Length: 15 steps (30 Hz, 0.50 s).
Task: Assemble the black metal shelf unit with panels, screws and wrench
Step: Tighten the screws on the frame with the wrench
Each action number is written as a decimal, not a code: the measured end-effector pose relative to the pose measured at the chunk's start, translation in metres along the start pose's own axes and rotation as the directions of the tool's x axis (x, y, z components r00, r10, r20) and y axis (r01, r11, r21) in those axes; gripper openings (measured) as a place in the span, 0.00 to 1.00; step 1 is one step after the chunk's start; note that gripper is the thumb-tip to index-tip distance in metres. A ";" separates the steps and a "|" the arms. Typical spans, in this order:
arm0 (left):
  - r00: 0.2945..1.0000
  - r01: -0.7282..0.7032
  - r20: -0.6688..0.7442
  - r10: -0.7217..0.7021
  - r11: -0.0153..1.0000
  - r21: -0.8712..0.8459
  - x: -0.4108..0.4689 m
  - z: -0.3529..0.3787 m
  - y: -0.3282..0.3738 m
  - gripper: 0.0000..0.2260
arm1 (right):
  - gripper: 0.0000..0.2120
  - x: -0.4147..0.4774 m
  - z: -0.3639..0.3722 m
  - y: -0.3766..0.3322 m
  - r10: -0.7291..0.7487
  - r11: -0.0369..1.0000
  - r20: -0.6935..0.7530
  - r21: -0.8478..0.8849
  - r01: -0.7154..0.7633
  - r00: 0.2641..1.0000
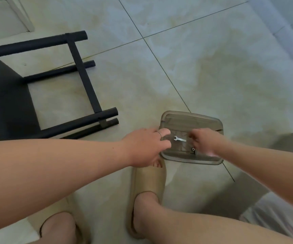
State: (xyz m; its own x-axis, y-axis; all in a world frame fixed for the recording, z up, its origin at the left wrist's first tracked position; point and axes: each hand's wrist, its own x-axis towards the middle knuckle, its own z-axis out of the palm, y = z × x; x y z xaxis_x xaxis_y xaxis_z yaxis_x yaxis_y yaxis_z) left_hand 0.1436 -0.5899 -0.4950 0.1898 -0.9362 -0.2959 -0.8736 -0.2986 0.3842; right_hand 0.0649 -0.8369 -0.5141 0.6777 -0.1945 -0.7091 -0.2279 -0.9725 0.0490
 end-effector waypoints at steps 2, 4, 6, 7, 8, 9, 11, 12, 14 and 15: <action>0.998 -0.018 0.058 0.015 0.999 0.048 0.012 0.008 0.004 0.15 | 0.15 0.014 0.009 0.008 0.007 1.000 0.015 0.024 -0.007 1.000; 0.995 -0.007 0.101 -0.003 0.996 0.091 0.022 0.014 0.005 0.14 | 0.15 0.027 0.015 0.009 -0.021 1.000 0.040 0.021 0.020 0.999; 0.996 -0.011 0.092 0.000 0.992 0.127 0.029 0.018 0.002 0.12 | 0.14 0.039 0.021 0.007 -0.040 0.999 0.047 -0.005 0.041 0.998; 0.997 -0.024 0.075 0.013 0.990 0.142 0.031 0.020 0.000 0.11 | 0.14 0.045 0.024 0.007 -0.042 0.999 0.038 -0.028 0.043 0.998; 0.998 -0.039 0.058 0.030 0.988 0.152 0.032 0.023 -0.002 0.11 | 0.13 0.050 0.026 0.007 -0.041 0.998 0.024 -0.053 0.042 0.999; 0.998 -0.051 0.037 0.046 0.987 0.153 0.032 0.026 -0.004 0.11 | 0.13 0.055 0.029 0.009 -0.034 0.997 0.013 -0.074 0.035 0.999; 0.996 -0.072 -0.041 0.078 0.989 0.131 0.031 0.034 -0.008 0.11 | 0.13 0.059 0.033 0.015 -0.012 0.995 0.003 -0.097 0.013 1.000; 0.993 -0.083 -0.073 0.092 0.989 0.122 0.030 0.036 -0.011 0.10 | 0.12 0.060 0.036 0.017 -0.008 0.993 -0.003 -0.114 0.008 1.000; 0.985 -0.117 -0.111 0.130 0.986 0.116 0.029 0.040 -0.014 0.10 | 0.11 0.058 0.041 0.021 -0.028 0.984 -0.007 -0.177 0.026 1.000; 0.981 -0.129 -0.127 0.145 0.984 0.122 0.029 0.041 -0.015 0.09 | 0.10 0.056 0.044 0.021 -0.048 0.976 -0.007 -0.211 0.046 0.999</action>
State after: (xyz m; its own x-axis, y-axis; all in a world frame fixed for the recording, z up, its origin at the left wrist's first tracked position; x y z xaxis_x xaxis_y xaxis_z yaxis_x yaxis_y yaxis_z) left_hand 0.1443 -0.6053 -0.5454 0.1166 -0.9854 -0.1237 -0.9390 -0.1500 0.3096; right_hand 0.0668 -0.8628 -0.5835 0.6929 -0.1484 -0.7056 -0.0438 -0.9854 0.1643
